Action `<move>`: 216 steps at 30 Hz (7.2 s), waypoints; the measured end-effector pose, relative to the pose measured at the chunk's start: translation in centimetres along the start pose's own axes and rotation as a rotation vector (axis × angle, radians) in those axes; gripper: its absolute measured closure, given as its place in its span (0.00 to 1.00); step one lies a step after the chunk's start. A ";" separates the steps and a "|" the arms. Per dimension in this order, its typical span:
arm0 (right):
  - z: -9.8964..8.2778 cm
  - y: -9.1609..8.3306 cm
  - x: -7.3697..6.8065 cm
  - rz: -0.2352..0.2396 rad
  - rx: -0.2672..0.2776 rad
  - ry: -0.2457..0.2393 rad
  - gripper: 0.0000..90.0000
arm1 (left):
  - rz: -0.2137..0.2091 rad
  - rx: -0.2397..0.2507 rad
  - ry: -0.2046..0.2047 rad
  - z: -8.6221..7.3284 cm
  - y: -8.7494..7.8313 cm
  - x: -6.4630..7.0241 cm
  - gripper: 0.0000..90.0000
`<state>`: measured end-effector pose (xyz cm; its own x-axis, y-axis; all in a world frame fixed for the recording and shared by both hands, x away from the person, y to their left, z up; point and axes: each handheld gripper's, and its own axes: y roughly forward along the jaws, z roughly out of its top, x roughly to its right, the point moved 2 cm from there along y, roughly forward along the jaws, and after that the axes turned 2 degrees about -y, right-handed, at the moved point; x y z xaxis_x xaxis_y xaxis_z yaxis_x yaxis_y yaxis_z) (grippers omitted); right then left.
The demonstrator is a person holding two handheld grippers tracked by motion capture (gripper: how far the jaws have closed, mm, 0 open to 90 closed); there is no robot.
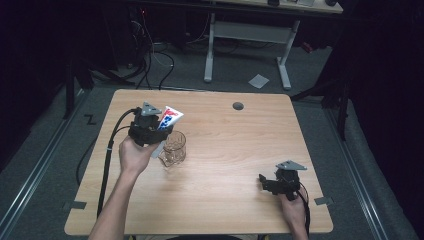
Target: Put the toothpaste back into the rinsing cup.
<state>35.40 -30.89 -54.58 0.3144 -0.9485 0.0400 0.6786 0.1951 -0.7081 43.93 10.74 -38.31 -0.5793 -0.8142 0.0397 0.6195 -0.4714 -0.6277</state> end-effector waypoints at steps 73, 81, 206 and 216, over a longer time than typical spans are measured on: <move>0.0 0.0 0.0 0.003 0.001 -0.007 0.17 | 0.033 -0.003 0.012 2.2 5.5 0.3 0.69; 0.0 0.0 0.0 0.003 0.001 -0.007 0.17 | 0.029 -0.003 0.020 2.1 5.8 0.6 0.69; 0.0 0.0 0.0 0.002 0.001 -0.006 0.17 | 0.055 -0.060 0.034 -4.5 6.5 0.9 0.65; 0.0 0.0 0.0 0.002 0.001 -0.006 0.17 | 0.054 -0.060 0.043 -4.8 6.3 1.1 0.64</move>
<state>35.38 -30.91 -54.60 0.3193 -0.9467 0.0430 0.6790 0.1969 -0.7073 44.65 8.51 -45.91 -0.5688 -0.8220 -0.0276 0.6183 -0.4052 -0.6735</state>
